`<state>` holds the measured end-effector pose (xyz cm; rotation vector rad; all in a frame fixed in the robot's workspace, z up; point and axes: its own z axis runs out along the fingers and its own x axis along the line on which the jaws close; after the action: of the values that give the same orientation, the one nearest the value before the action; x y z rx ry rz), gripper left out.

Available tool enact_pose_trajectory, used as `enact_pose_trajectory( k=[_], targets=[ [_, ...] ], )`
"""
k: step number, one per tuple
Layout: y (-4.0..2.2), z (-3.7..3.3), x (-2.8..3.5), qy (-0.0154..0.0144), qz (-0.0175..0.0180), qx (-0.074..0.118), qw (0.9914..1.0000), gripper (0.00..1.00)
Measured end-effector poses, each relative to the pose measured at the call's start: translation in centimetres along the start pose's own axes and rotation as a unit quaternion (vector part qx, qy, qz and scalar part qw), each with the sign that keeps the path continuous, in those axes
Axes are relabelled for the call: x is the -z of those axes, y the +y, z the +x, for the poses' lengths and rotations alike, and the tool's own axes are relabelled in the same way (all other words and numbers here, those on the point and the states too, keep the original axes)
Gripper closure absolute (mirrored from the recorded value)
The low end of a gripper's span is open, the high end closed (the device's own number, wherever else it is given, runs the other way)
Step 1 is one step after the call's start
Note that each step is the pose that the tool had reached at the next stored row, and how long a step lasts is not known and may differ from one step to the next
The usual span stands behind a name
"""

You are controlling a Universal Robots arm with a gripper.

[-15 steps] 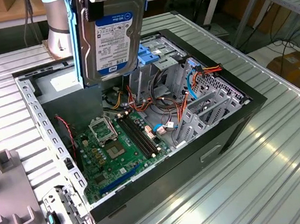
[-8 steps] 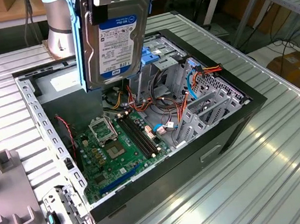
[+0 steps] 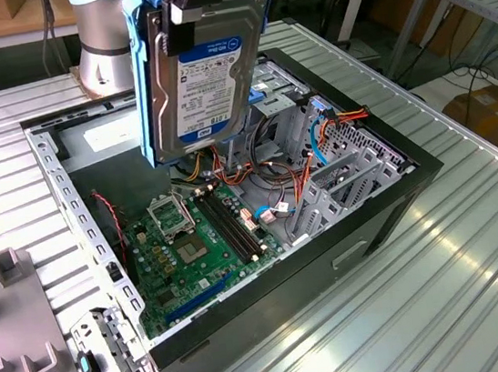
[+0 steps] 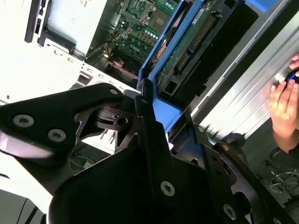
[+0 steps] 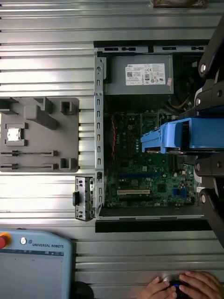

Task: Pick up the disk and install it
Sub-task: 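Insert the disk into the insertion slot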

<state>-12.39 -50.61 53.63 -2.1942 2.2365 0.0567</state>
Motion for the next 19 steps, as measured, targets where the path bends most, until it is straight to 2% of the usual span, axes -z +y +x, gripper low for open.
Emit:
enact_pose_trajectory(
  k=[7, 19],
  targets=[
    [-0.02, 0.67, 0.02, 0.0000, 0.0000, 0.000, 1.00000, 0.63],
    [-0.21, 1.31, 0.04, 0.0000, 0.0000, 0.000, 1.00000, 0.63]
  ],
)
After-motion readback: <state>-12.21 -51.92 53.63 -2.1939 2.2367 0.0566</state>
